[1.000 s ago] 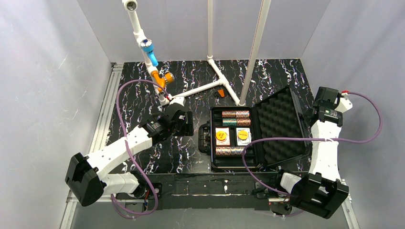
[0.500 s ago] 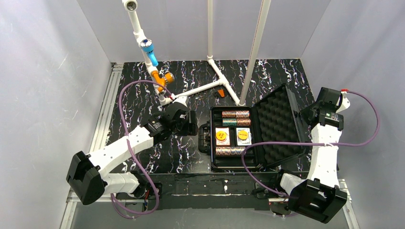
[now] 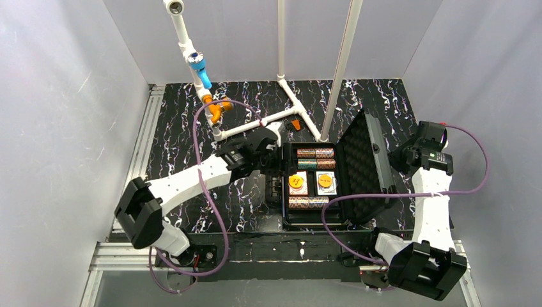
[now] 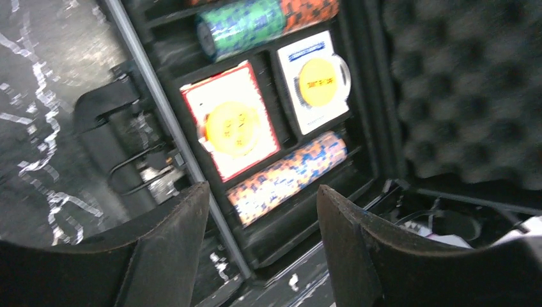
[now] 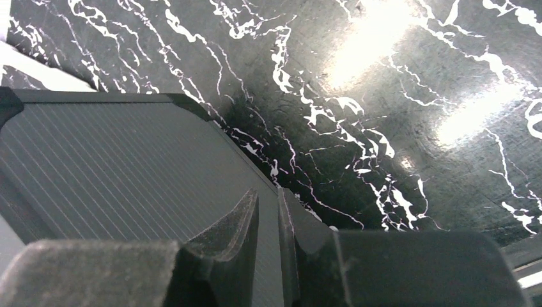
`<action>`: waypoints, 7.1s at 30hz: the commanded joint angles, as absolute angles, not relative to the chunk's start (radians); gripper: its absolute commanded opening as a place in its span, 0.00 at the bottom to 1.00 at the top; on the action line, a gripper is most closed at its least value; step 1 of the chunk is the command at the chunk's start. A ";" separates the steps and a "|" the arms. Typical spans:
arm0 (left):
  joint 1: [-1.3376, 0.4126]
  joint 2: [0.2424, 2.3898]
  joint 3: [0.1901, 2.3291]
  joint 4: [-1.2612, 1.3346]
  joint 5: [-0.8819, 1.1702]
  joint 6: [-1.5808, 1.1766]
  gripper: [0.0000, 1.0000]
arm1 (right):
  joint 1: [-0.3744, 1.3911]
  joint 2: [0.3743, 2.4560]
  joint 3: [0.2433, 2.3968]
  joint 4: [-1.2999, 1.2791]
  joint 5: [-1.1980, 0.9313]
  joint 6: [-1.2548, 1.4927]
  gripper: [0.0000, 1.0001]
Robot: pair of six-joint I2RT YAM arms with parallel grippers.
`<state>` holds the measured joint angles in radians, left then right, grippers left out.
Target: Pack up texas hold em set
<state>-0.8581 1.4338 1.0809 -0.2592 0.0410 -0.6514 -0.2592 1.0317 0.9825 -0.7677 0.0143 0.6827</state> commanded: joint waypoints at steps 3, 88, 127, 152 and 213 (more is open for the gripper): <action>-0.905 1.554 1.266 -0.258 0.069 -0.765 0.60 | -0.234 1.000 0.960 -0.781 -0.054 0.681 0.26; -0.965 1.609 1.084 0.245 0.306 -0.999 0.66 | -0.062 0.876 0.803 -0.625 -0.300 0.815 0.23; -0.917 1.353 0.880 -0.204 -0.029 -0.844 0.63 | -0.033 0.858 0.715 -0.613 -0.307 0.784 0.23; -0.833 1.015 0.820 -0.552 -0.243 -0.698 0.63 | 0.220 0.990 0.785 -0.487 -0.257 0.761 0.30; -0.556 1.577 0.823 -0.152 0.187 -0.947 0.23 | 0.641 1.266 0.592 -0.383 0.025 0.712 0.41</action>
